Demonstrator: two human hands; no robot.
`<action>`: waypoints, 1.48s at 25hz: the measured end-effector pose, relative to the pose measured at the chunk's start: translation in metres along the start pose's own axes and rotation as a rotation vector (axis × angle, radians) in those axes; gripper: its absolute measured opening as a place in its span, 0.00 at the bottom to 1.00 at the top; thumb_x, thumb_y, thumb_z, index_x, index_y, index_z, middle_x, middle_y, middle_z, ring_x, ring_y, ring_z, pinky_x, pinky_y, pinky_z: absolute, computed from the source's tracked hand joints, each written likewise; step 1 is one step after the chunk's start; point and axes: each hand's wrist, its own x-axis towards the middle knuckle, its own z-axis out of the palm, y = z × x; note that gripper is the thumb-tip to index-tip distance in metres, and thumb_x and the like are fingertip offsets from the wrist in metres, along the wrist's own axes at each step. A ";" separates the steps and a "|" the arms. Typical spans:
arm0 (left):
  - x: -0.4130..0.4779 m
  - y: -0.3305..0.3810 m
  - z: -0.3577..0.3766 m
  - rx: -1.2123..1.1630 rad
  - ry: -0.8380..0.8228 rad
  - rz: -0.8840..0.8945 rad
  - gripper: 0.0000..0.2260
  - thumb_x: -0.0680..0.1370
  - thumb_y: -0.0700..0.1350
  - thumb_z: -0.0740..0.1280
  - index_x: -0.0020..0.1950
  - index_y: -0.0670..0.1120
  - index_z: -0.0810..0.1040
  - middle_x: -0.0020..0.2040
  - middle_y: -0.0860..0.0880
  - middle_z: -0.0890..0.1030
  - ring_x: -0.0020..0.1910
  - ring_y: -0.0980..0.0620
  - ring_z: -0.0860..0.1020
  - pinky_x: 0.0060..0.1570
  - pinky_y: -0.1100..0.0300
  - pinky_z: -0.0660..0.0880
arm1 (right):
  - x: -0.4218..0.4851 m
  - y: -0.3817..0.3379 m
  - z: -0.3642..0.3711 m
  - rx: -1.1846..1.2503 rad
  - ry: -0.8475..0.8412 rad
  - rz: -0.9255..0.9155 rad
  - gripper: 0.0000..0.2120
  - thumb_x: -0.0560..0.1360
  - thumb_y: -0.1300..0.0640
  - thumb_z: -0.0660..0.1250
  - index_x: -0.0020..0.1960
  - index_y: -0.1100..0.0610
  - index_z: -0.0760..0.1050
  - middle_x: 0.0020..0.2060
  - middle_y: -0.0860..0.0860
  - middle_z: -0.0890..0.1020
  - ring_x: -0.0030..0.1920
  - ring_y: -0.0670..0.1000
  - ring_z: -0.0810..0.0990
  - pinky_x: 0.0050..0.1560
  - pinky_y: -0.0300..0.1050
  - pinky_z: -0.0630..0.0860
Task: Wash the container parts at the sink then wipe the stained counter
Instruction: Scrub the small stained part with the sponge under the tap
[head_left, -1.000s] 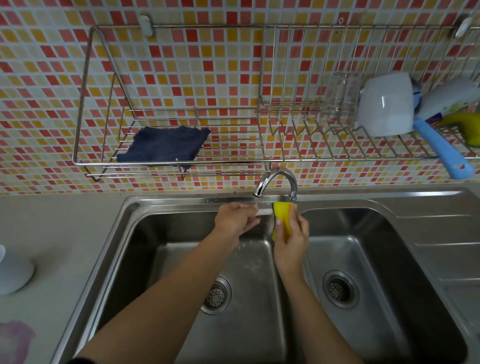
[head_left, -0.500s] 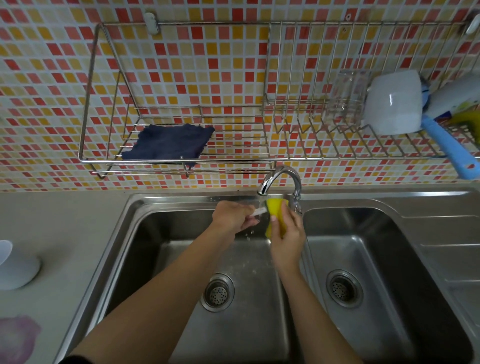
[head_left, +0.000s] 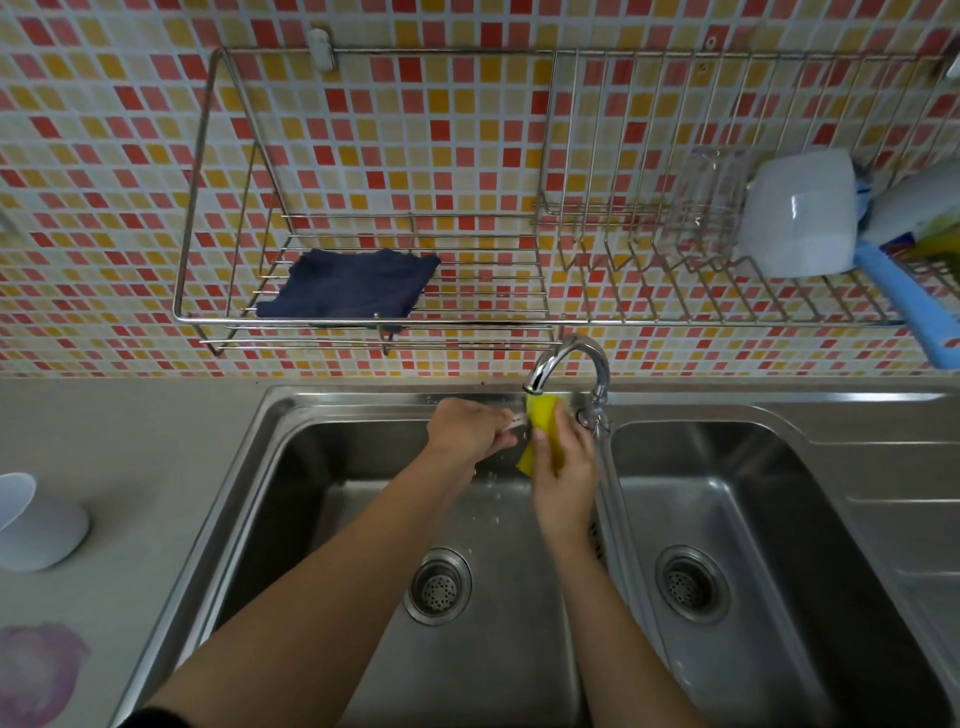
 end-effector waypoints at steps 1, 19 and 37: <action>-0.001 -0.001 0.001 0.006 -0.013 0.003 0.02 0.74 0.36 0.70 0.44 0.38 0.81 0.42 0.41 0.83 0.37 0.49 0.83 0.44 0.61 0.81 | 0.000 -0.001 0.000 0.020 0.042 0.059 0.21 0.78 0.58 0.62 0.70 0.56 0.66 0.62 0.55 0.73 0.59 0.49 0.73 0.51 0.22 0.65; -0.006 -0.001 -0.003 0.075 -0.027 0.068 0.03 0.73 0.36 0.71 0.39 0.41 0.81 0.44 0.40 0.83 0.38 0.49 0.82 0.44 0.62 0.80 | 0.004 -0.001 -0.006 -0.056 -0.068 -0.009 0.21 0.77 0.55 0.63 0.70 0.54 0.67 0.59 0.51 0.74 0.57 0.48 0.74 0.55 0.37 0.70; -0.005 -0.015 -0.006 0.688 0.061 0.874 0.04 0.72 0.39 0.71 0.46 0.42 0.84 0.43 0.46 0.85 0.41 0.53 0.81 0.46 0.68 0.73 | 0.008 0.010 -0.002 -0.011 -0.163 0.104 0.24 0.75 0.45 0.63 0.67 0.54 0.68 0.60 0.54 0.76 0.59 0.51 0.75 0.59 0.48 0.73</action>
